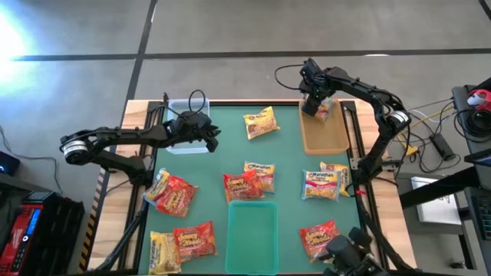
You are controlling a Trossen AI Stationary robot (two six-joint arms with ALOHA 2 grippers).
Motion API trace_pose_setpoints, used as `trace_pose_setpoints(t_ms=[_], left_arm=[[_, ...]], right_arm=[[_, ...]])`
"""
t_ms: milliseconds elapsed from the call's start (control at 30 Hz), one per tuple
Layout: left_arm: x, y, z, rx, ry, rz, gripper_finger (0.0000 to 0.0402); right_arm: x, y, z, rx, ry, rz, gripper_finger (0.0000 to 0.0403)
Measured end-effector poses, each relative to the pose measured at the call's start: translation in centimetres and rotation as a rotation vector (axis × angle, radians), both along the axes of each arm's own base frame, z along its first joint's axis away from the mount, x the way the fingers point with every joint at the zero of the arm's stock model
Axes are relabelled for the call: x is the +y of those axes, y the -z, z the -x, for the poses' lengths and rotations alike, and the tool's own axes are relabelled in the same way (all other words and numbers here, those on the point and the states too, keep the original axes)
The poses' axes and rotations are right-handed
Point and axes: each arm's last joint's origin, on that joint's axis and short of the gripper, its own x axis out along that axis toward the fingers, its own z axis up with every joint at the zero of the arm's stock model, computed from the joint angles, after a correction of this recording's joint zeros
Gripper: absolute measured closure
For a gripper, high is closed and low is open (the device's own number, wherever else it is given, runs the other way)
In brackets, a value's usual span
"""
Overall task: Sort Maruchan noodles
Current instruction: Put the blue noodle pack into the yellow bin, then put the red noodle pack into the green bin
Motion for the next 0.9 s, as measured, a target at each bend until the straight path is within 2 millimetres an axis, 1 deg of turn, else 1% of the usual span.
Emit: trace_pose_setpoints(t_ms=[100,200,433,533,667,800,900], left_arm=[[0.0,0.0,0.0,0.0,0.0,0.0,0.0322],[0.0,0.0,0.0,0.0,0.0,0.0,0.0322],[0.0,-0.1,0.0,-0.012,-0.008,0.008,0.0322],[0.1,-0.2,-0.1,-0.03,-0.012,0.005,0.0322],[0.1,-0.3,-0.1,-0.04,-0.012,0.004,0.0322],[-0.1,-0.3,-0.3,-0.041,-0.003,0.005,0.0322],[-0.4,-0.3,-0.4,-0.051,0.038,0.022,0.0322]], right_arm=[[0.1,-0.4,0.2,0.019,0.015,0.022,0.0273],[0.5,-1.3,0.4,0.007,0.05,0.044,0.0267],[1.8,-3.4,1.3,-0.069,0.183,0.048,0.0277],[2.8,-3.8,1.7,-0.143,0.237,-0.046,0.0282],[4.3,-3.7,1.5,-0.297,0.282,-0.265,0.0286],[6.0,-3.1,0.3,-0.382,0.216,-0.428,0.0285],[7.8,-2.4,-1.0,-0.364,0.149,-0.478,0.0285]])
